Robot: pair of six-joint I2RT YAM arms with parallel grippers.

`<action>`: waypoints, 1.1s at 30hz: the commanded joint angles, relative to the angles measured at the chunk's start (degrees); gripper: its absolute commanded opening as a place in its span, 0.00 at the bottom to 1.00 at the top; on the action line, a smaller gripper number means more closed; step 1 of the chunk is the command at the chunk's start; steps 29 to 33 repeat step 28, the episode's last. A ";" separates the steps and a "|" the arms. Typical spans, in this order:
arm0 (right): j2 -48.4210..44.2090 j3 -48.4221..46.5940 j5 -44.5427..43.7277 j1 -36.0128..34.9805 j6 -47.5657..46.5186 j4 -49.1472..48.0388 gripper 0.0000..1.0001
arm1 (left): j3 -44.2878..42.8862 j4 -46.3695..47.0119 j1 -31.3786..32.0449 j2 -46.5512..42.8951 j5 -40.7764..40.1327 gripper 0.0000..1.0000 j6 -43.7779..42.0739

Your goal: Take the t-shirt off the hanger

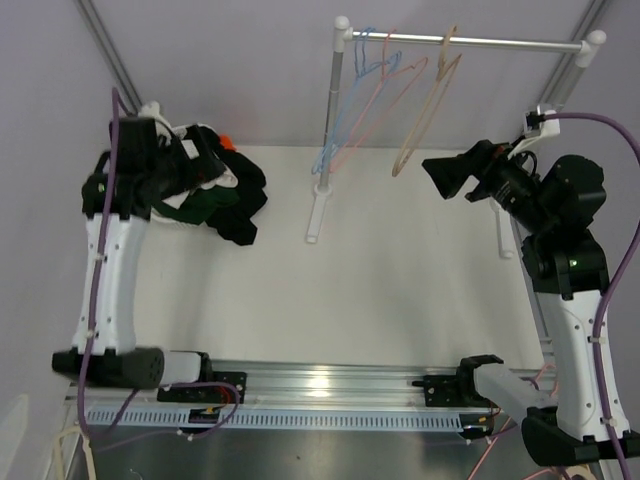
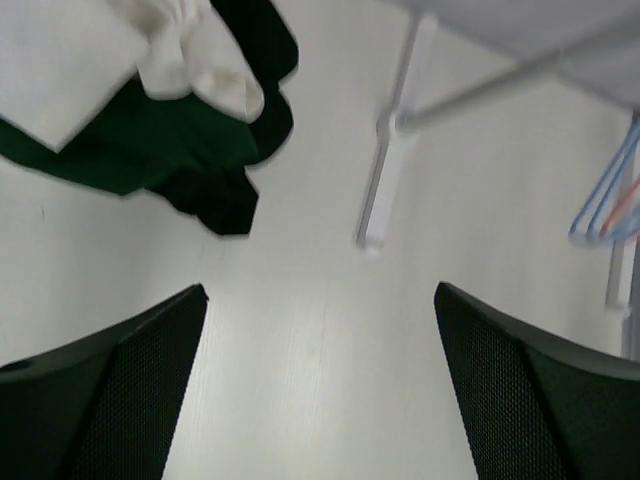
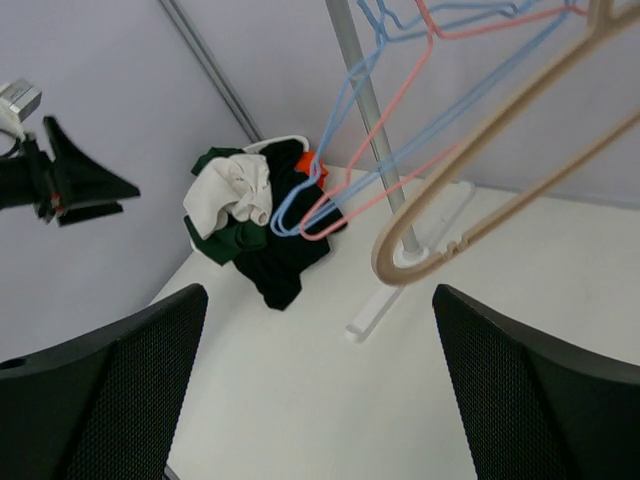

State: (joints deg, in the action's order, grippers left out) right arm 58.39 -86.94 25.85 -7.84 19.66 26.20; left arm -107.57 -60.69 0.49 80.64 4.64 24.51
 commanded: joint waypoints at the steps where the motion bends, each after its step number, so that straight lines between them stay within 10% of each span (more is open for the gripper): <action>1: -3.62 5.18 -4.57 -0.43 -0.50 0.08 0.99 | 20.01 9.43 2.14 -19.55 3.25 1.00 -6.31; 13: -18.47 26.63 -8.09 -0.43 2.93 0.26 0.99 | 49.99 17.61 2.14 -56.02 10.83 0.99 -4.83; 33: -19.54 28.14 -8.53 -0.51 3.02 1.76 1.00 | 48.42 16.56 2.14 -50.76 11.53 1.00 -5.97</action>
